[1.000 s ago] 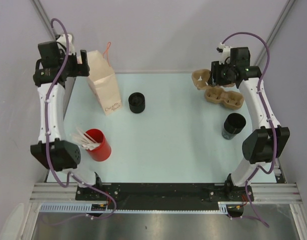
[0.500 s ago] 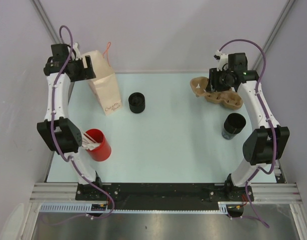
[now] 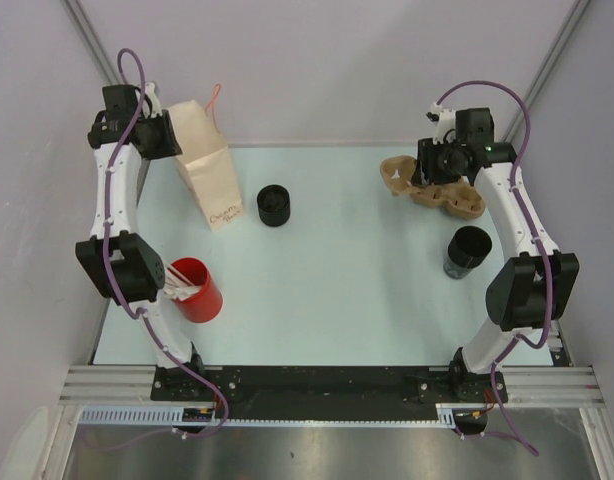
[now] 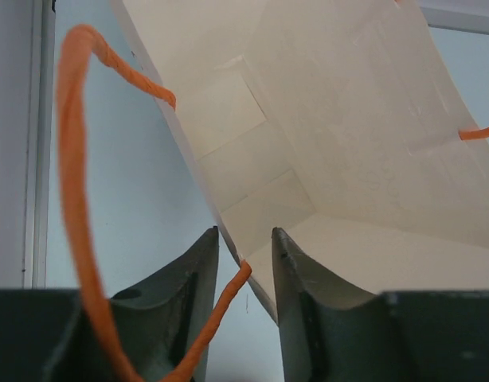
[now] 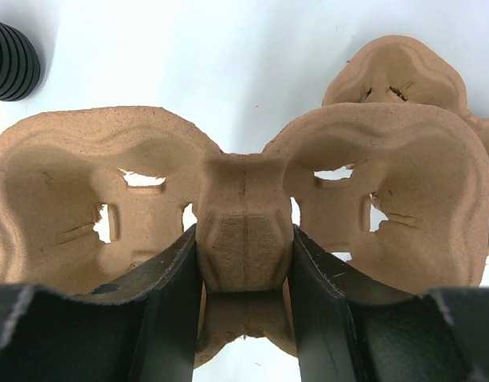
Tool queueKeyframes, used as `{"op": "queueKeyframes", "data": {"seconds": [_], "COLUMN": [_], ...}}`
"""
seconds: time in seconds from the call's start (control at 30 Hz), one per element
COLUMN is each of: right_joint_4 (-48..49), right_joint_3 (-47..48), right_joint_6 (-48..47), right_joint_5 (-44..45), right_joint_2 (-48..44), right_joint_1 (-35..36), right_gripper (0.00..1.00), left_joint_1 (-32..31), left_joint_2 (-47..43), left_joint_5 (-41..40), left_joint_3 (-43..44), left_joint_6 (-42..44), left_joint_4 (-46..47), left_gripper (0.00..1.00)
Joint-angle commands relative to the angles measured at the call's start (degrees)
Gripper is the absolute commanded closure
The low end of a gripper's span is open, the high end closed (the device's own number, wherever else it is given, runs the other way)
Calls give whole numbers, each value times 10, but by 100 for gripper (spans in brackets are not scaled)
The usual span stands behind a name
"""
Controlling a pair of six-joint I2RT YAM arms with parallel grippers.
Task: Pack the takeout coffee
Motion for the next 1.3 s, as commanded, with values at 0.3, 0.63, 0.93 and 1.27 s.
{"op": "queueKeyframes", "data": {"seconds": [0.3, 0.63, 0.93, 1.27], "right_joint_4": [18, 20, 20, 19], "right_joint_3": [-7, -10, -12, -14], "right_joint_6": [-3, -5, -4, -3], "right_joint_5": [-11, -9, -12, -14], "right_joint_2": [-28, -25, -26, -26], "right_joint_1": [-1, -2, -4, -7], "right_gripper": [72, 72, 72, 72], "left_joint_1": [-1, -1, -4, -4], "left_joint_2": [-6, -16, -30, -32], "left_joint_5": [-19, -32, -19, -11], "left_joint_3": [28, 78, 70, 5], "left_joint_6": [6, 30, 45, 47], "left_joint_4": [0, 8, 12, 38], "left_gripper": [82, 81, 60, 49]}}
